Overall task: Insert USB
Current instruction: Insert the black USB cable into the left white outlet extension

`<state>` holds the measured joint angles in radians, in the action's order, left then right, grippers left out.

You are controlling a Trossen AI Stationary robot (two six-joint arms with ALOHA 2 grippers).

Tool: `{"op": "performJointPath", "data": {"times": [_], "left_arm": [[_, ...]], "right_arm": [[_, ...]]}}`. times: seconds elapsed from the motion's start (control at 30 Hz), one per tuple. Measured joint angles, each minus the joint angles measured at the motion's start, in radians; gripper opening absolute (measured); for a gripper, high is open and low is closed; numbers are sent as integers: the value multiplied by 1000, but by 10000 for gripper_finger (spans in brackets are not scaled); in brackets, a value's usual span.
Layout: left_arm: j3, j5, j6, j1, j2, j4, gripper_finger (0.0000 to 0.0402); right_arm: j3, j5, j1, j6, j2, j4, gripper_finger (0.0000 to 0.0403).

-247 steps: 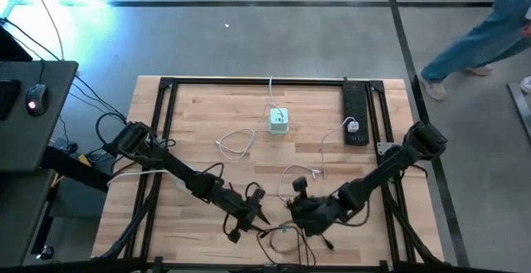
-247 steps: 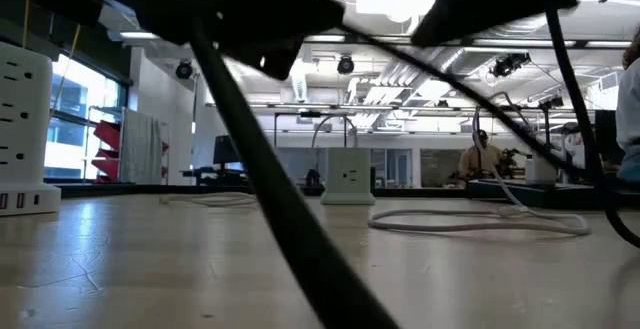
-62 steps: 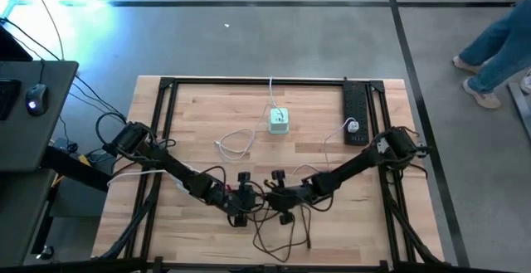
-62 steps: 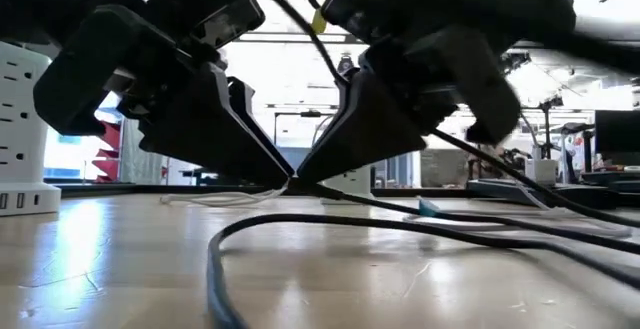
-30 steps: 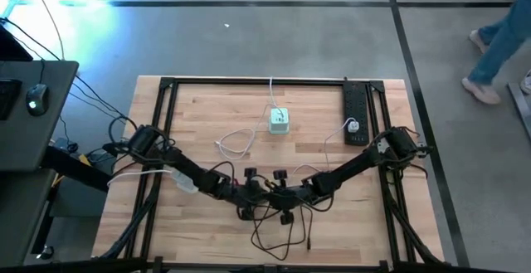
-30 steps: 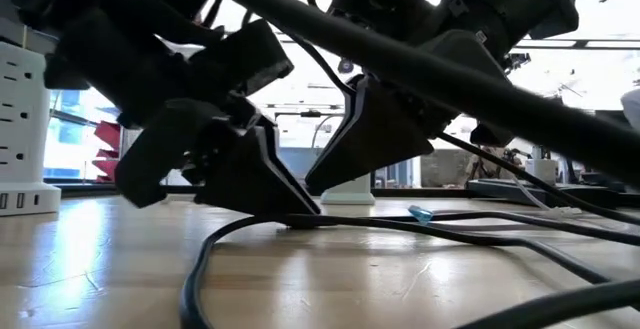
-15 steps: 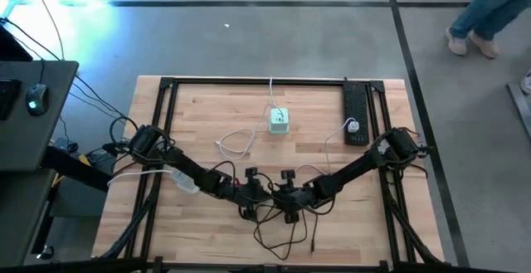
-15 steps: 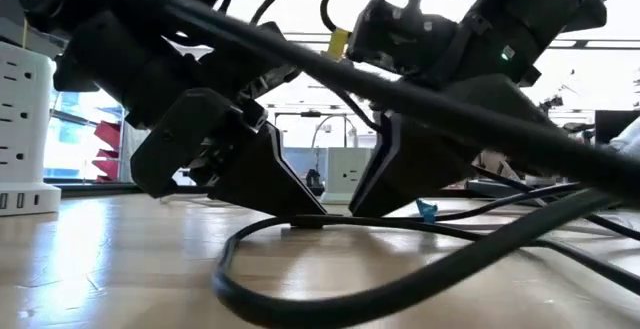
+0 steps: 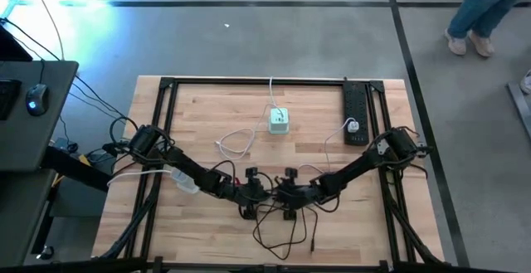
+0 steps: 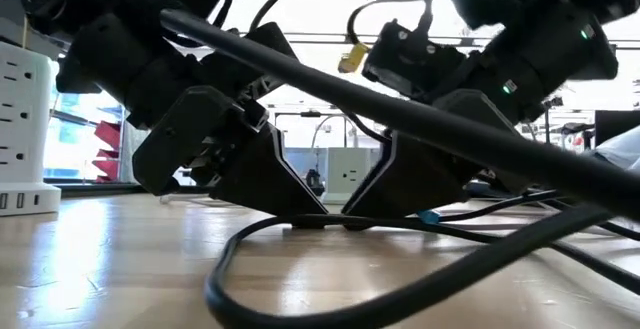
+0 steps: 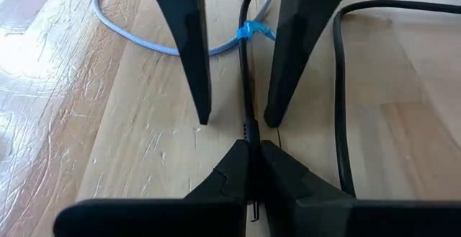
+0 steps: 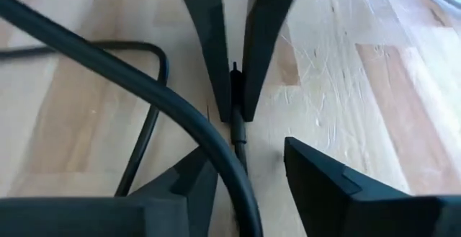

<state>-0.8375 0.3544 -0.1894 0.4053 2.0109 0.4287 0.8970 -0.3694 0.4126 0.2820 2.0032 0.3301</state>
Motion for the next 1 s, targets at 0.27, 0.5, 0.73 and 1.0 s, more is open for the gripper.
{"op": "performJointPath", "data": {"times": [0.27,0.5,0.73,1.0], "left_arm": [[0,-6,-1,0,1,48,0],[0,-6,-27,1,1,44,0],[1,9,-26,2,-2,44,10],[3,87,12,36,-60,-66,104]], "right_arm": [[-16,-5,1,35,29,65,86],[-15,-13,1,37,63,89,84],[-15,-8,2,31,81,112,19],[-15,-1,0,44,83,120,3]]}}
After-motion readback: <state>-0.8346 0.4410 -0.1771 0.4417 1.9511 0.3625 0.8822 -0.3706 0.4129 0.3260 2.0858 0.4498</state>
